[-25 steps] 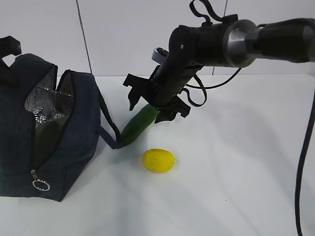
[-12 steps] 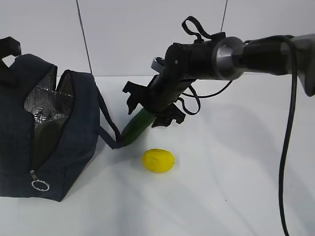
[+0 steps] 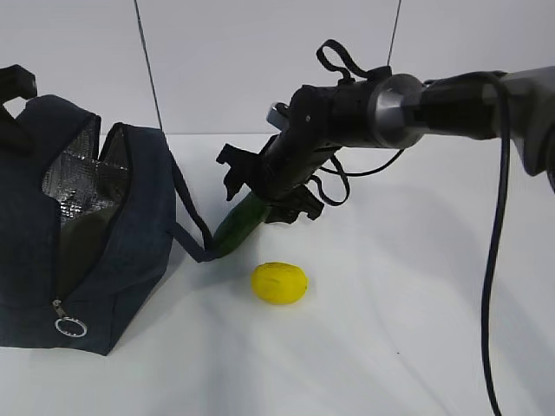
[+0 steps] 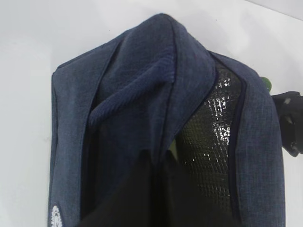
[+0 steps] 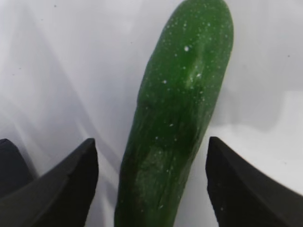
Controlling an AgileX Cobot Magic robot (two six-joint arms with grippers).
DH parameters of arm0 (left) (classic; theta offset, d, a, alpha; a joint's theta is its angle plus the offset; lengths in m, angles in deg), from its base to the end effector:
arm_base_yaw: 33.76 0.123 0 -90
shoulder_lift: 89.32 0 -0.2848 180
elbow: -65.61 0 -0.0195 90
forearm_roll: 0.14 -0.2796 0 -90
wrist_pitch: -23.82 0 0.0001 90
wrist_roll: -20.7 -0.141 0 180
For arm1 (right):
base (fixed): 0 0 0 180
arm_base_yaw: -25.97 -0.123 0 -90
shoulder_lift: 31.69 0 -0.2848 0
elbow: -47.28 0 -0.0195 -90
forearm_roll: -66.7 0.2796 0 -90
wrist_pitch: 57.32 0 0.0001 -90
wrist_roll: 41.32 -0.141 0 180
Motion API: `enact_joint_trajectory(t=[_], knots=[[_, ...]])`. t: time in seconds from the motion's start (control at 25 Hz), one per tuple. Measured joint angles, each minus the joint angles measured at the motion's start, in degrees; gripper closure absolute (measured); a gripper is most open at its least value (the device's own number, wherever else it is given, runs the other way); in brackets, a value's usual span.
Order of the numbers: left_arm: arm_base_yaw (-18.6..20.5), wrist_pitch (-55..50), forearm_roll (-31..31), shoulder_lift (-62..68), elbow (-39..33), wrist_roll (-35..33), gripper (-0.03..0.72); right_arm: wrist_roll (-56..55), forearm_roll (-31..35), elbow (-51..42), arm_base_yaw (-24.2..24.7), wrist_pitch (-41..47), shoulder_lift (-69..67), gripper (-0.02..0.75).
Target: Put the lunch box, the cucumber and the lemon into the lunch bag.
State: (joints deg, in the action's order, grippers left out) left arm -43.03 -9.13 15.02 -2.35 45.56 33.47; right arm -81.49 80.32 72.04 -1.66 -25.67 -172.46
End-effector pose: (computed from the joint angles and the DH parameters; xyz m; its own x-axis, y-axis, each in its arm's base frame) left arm 0.3416 -0.0761 0.2387 -0.7809 -0.3056 -0.5448 -0.0950 0.9201 -0.3799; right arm 0.4851 0.2736 0.0807 -0.8676 0.4263 -0.2558 0.2623 0.8296 0.4929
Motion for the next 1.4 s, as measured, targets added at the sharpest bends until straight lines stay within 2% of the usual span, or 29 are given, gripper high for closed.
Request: enact_joint_trajectory(t=[0.24,0.44,0.6,0.96,1.4], knots=[[0.00,0.00,-0.09,0.00,0.00,0.00,0.695,0.00,0.00,1.36,0.00,0.11,-1.73,0.207],[0.00,0.10,-0.13,0.00,0.00,0.00,0.695,0.00,0.00,4.16,0.00,0.32,-3.18,0.267],[0.00,0.21,-0.22,0.00,0.00,0.00,0.695,0.00,-0.46,4.42,0.00,0.52,-3.27,0.286],[0.00,0.21,-0.22,0.00,0.00,0.00,0.695,0.00,-0.85,4.66,0.00,0.40,-3.98,0.287],[0.00,0.89,-0.26,0.00,0.00,0.00,0.695,6.69,-0.85,4.66,0.00,0.86,-3.98,0.287]])
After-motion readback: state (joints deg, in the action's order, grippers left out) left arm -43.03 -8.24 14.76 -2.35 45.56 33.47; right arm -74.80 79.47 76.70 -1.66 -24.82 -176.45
